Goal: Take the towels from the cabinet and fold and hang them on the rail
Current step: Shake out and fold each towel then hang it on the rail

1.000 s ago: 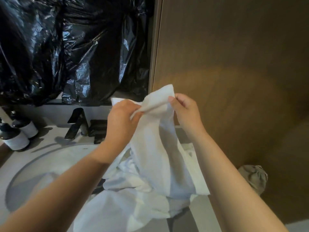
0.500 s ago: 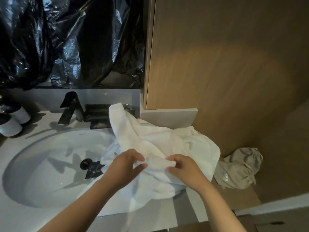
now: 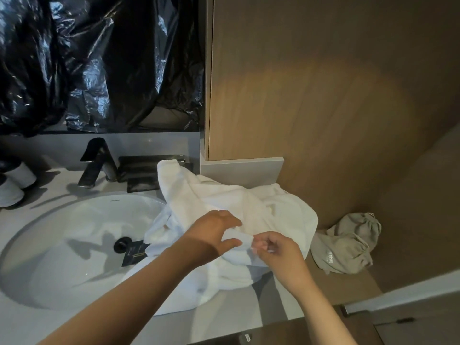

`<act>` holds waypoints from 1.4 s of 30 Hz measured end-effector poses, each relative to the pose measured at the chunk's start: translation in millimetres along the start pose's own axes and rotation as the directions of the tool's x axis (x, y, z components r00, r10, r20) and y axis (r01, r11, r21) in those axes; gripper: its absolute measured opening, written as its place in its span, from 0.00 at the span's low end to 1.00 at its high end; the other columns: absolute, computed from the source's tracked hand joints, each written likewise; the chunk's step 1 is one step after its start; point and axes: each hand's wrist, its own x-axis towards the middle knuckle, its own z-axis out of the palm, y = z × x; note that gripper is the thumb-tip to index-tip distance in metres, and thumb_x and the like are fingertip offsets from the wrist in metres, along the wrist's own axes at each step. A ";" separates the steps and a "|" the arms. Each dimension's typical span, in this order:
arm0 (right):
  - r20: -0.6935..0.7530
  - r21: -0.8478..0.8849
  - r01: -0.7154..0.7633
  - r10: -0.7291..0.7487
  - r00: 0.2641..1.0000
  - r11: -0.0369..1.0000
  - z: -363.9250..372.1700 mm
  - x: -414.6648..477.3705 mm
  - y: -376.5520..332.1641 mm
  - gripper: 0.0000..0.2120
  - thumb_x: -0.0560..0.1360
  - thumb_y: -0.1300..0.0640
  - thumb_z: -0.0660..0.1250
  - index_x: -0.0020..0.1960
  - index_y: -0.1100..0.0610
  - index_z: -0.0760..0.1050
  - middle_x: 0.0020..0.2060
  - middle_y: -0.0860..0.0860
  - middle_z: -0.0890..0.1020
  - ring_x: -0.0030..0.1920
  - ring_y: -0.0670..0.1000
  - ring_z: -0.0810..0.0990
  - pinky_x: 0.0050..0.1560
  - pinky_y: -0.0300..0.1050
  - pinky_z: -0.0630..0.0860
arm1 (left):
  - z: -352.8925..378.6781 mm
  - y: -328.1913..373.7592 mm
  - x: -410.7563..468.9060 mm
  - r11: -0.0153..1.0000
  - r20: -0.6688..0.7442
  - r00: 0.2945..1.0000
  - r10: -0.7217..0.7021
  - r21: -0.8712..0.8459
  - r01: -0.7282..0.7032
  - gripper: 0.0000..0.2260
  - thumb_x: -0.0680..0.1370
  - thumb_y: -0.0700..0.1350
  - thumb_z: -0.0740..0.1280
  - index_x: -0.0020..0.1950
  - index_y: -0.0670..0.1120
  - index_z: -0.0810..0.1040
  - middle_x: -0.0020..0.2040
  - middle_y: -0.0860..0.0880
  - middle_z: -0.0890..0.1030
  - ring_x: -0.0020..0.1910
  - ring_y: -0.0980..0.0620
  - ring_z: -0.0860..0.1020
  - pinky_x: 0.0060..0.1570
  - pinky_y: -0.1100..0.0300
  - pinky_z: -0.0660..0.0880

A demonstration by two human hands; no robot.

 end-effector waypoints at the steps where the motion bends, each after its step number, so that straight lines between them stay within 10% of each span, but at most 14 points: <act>1: -0.010 0.006 0.000 0.000 1.000 1.000 -2.2 -1.1 1.9 0.07 0.77 0.61 0.67 0.51 0.52 0.82 0.47 0.46 0.83 0.50 0.44 0.80 0.47 0.28 0.74 | 2.5 1.8 2.2 0.999 0.043 0.999 0.005 0.037 -0.007 0.21 0.78 0.57 0.66 0.69 0.52 0.73 0.67 0.53 0.74 0.64 0.53 0.71 0.63 0.64 0.63; 7: -0.046 0.027 0.015 -0.014 0.999 1.000 -9.0 -7.3 8.6 0.08 0.77 0.62 0.67 0.50 0.51 0.82 0.47 0.46 0.83 0.50 0.46 0.80 0.49 0.33 0.75 | 0.0 6.7 0.3 0.992 0.088 0.996 0.000 0.129 -0.012 0.14 0.80 0.54 0.63 0.59 0.47 0.80 0.55 0.49 0.78 0.55 0.50 0.75 0.52 0.63 0.66; 19: -0.110 -0.049 0.430 -0.433 0.895 0.902 8.9 11.6 -65.0 0.14 0.76 0.42 0.66 0.60 0.31 0.71 0.58 0.24 0.72 0.62 0.34 0.71 0.62 0.30 0.69 | -82.7 5.8 -23.9 0.980 -0.357 0.934 0.028 -0.175 -0.096 0.07 0.81 0.47 0.63 0.48 0.49 0.81 0.47 0.56 0.82 0.48 0.59 0.78 0.50 0.66 0.71; 24: -0.038 -0.074 0.592 -0.595 0.803 0.803 7.1 32.4 -108.0 0.06 0.80 0.51 0.65 0.54 0.43 0.78 0.51 0.31 0.79 0.58 0.37 0.75 0.56 0.28 0.69 | -119.0 9.5 -20.2 0.978 -0.514 0.850 0.115 -0.089 -0.187 0.08 0.80 0.48 0.62 0.47 0.50 0.80 0.44 0.58 0.81 0.46 0.60 0.77 0.46 0.67 0.71; 33: -0.063 -0.062 0.488 -0.491 0.869 0.871 11.0 44.3 -98.0 0.07 0.80 0.49 0.64 0.46 0.47 0.79 0.41 0.39 0.82 0.46 0.40 0.79 0.45 0.28 0.72 | -165.7 16.0 -10.6 0.968 -0.651 0.752 0.107 -0.106 -0.230 0.08 0.80 0.45 0.62 0.45 0.50 0.80 0.44 0.58 0.81 0.47 0.63 0.77 0.46 0.74 0.68; 38: -0.280 0.038 0.403 -0.377 0.883 0.914 6.6 53.2 -82.4 0.19 0.79 0.55 0.66 0.31 0.46 0.67 0.24 0.40 0.72 0.28 0.41 0.70 0.32 0.32 0.66 | -182.4 15.8 1.0 0.979 -0.686 0.725 0.068 -0.095 -0.182 0.09 0.81 0.42 0.62 0.46 0.49 0.80 0.43 0.56 0.81 0.47 0.61 0.76 0.44 0.74 0.68; 42: -0.418 0.055 0.470 -0.407 0.812 0.881 -13.7 63.1 -103.9 0.14 0.80 0.54 0.65 0.35 0.48 0.75 0.29 0.41 0.78 0.31 0.41 0.74 0.33 0.31 0.67 | -194.6 12.3 9.0 0.982 -0.726 0.687 0.043 -0.096 -0.164 0.09 0.82 0.43 0.61 0.46 0.50 0.80 0.43 0.56 0.80 0.47 0.61 0.76 0.44 0.75 0.68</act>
